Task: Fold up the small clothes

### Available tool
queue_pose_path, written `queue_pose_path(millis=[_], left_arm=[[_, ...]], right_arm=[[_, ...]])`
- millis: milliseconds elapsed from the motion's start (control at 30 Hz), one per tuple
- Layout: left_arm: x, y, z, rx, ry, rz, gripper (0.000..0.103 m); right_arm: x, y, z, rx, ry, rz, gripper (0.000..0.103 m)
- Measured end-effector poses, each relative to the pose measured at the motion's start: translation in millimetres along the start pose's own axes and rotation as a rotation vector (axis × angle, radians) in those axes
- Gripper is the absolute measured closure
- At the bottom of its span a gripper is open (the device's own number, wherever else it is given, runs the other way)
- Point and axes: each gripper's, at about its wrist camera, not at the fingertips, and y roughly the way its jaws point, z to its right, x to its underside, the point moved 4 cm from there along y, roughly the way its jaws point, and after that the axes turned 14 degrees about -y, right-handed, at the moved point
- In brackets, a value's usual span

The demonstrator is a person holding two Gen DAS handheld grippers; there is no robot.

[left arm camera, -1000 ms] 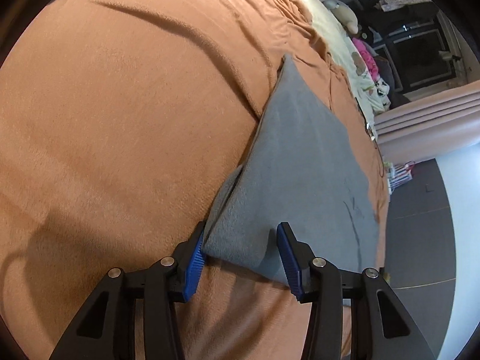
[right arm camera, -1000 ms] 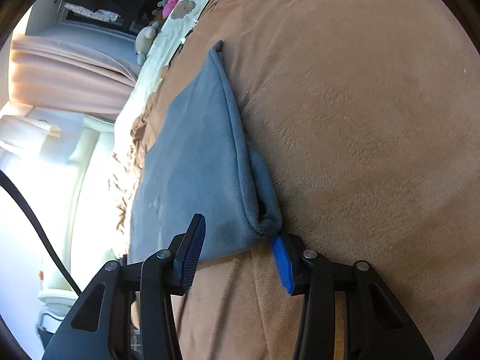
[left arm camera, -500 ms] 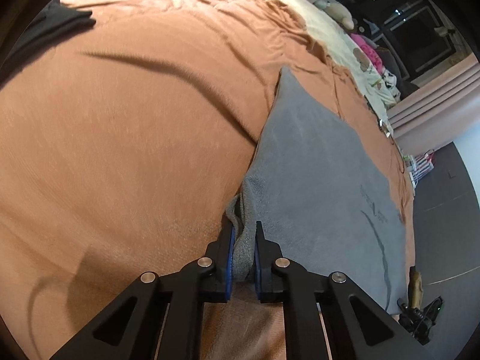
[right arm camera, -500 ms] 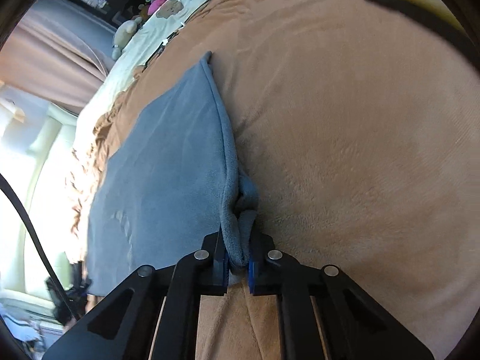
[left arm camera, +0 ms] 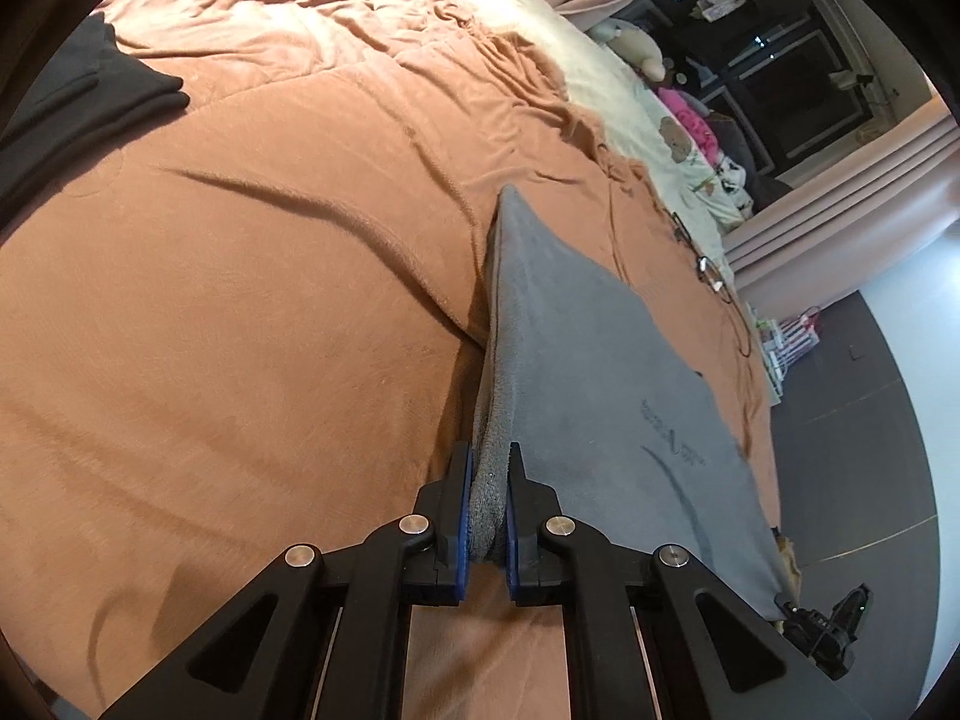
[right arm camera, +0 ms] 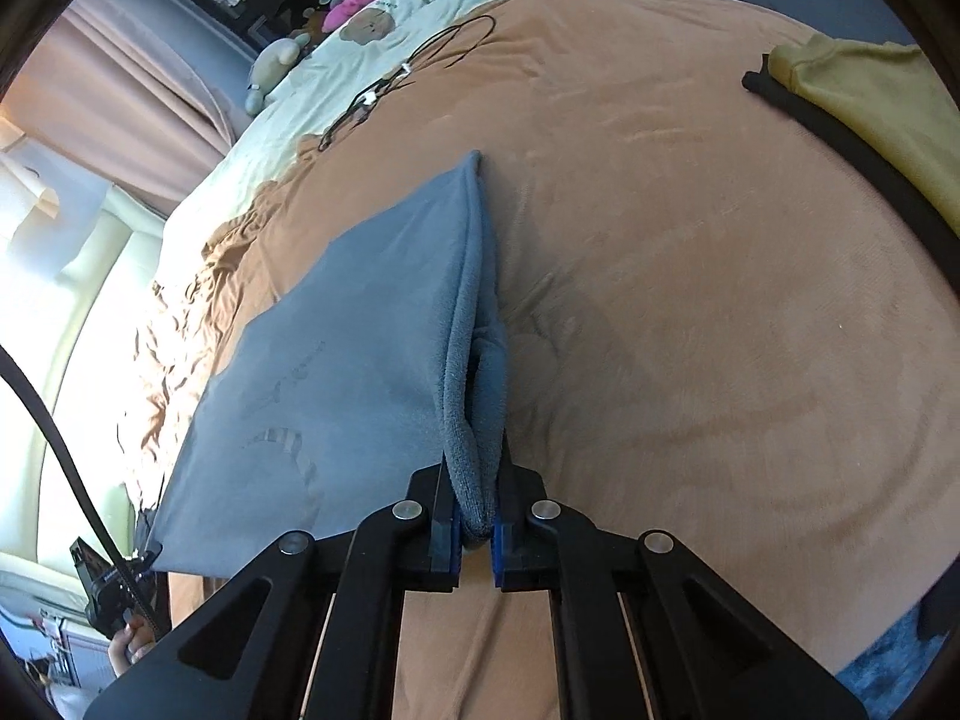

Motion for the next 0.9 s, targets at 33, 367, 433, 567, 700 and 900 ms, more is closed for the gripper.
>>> queue_pose_path(millis=[33,367,433,567,700,900], left_arm=[[0.3,-2.9,-1.8,0.006,-0.003,-0.003,0.095],[10.9,-38.5,-26.1,0.095,-0.055,-0.037,0.095],[12.9,-43.9,-31.2,0.113,-0.059,-0.043,0.095],[18.0,-53.7,-43.8,0.143,-0.072,-0.054,0.095],[24.0,-62.2,-57.6,0.172,-0.079,-0.063,0.095],[37.4,-67.9,-75.6,0.207,-0.09,-0.071,0.095]], right_arm=[[1.7,-2.7,-0.5,-0.001,-0.003,-0.004,0.1],[15.1,-44.6,-9.4,0.022,-0.033,-0.028,0.1],[19.1,-50.4,-14.5,0.034,-0.039,-0.032,0.1],[26.8,-60.1,-23.8,0.057,-0.057,-0.035,0.1],[35.0,-66.6,-30.1,0.085,-0.066,-0.043,0.1],[50.0,-71.2,-36.3,0.13,-0.072,-0.06,0.1]])
